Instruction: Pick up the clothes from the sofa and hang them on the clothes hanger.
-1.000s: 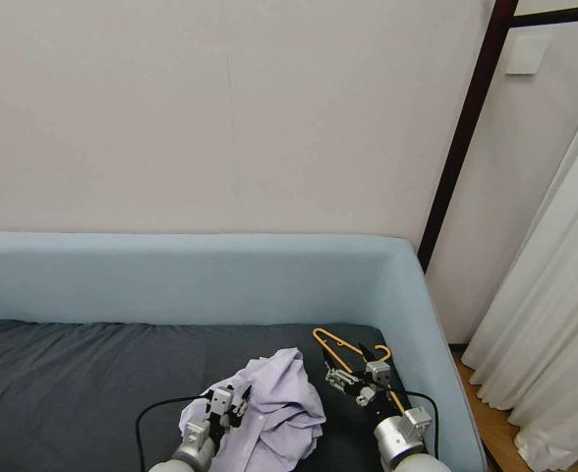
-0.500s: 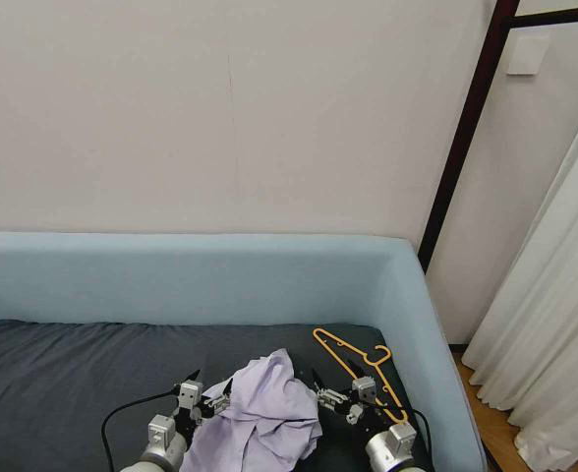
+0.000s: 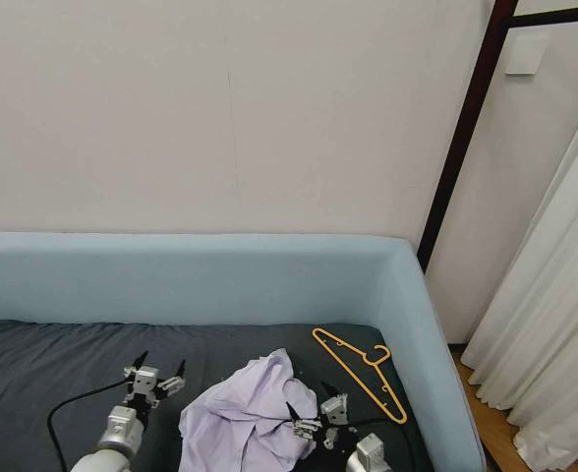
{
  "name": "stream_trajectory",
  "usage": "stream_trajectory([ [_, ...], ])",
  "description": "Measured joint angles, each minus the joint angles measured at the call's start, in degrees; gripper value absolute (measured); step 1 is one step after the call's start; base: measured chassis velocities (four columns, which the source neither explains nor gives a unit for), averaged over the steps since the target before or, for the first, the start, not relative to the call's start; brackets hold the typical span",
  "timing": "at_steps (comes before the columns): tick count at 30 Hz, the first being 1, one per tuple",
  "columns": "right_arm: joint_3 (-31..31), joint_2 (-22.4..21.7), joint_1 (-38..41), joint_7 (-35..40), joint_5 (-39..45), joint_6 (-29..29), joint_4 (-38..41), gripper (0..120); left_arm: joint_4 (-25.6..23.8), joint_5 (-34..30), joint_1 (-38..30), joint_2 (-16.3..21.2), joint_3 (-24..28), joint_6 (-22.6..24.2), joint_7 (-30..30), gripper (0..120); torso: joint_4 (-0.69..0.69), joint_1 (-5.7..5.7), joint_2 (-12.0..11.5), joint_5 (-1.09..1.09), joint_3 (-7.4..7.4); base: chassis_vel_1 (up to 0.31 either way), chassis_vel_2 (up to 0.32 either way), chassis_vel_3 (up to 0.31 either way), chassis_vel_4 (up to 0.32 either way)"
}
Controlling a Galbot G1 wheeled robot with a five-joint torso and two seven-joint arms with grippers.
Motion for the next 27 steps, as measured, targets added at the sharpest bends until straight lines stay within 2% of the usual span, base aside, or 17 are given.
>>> stream_trajectory([
  [2,-0.97,1.48,2.35,6.36,12.81,-6.32,0.39,100,-0.98,-1.23,0.09,0.0,-1.6,0.01,-0.14,100,-0.01,0.0,0.0,0.0,0.0,0.0,0.0,0.0,0.0],
  [3,-0.83,2.38,2.86,8.28,16.39,-8.23,0.1,100,-1.2,-1.62,0.02,0.0,-2.11,0.05,-0.23,100,-0.01,0.0,0.0,0.0,0.0,0.0,0.0,0.0,0.0],
  [7,0.27,5.41,3.2,10.13,21.98,-11.51,-2.53,100,-1.17,-2.35,-0.53,0.01,-3.08,0.2,-0.84,100,-0.01,0.0,-0.01,0.01,0.0,0.0,0.0,0.0,0.0],
  [13,4.17,11.7,3.94,9.72,24.03,-12.55,-7.71,100,-0.97,-2.64,-0.8,-0.07,-3.5,0.73,-1.68,100,0.0,0.0,-0.01,0.01,0.0,0.0,0.0,0.0,0.0],
  [17,5.64,14.21,3.99,10.52,24.23,-13.21,-9.0,99,-1.19,-2.66,-0.93,-0.09,-3.32,1.02,-2.27,100,0.0,0.01,0.0,0.01,0.0,0.0,0.0,0.0,0.0],
  [19,6.3,15.52,3.49,10.79,23.85,-13.65,-9.49,92,-1.41,-2.65,-0.98,-0.11,-3.13,1.09,-2.61,100,0.0,0.01,0.0,0.01,0.0,0.0,0.0,0.0,0.0],
  [20,6.3,15.52,3.49,10.79,23.85,-13.65,-9.49,92,-1.41,-2.65,-0.98,-0.11,-3.13,1.09,-2.61,100,0.0,0.01,0.0,0.01,0.0,0.0,0.0,0.0,0.0],
  [21,6.42,16.03,3.1,10.86,23.28,-13.92,-9.6,86,-1.46,-2.63,-1.03,-0.11,-3.0,1.13,-2.76,100,0.0,0.0,0.0,0.0,0.0,0.0,0.0,0.0,0.0],
  [24,6.31,16.59,1.95,11.32,21.56,-14.26,-9.52,74,-1.57,-2.6,-1.09,-0.04,-2.78,1.17,-2.98,100,0.0,0.0,0.0,0.01,0.0,0.0,0.0,0.0,0.0],
  [25,6.31,16.59,1.95,11.32,21.56,-14.26,-9.52,74,-1.57,-2.6,-1.09,-0.04,-2.78,1.17,-2.98,100,0.0,0.0,0.0,0.01,0.0,0.0,0.0,0.0,0.0],
  [27,6.26,16.48,1.0,11.65,20.8,-14.3,-8.61,64,-1.69,-2.58,-1.06,0.05,-2.75,1.17,-3.02,100,-0.01,0.01,0.0,0.01,0.0,0.0,0.0,0.0,0.0],
])
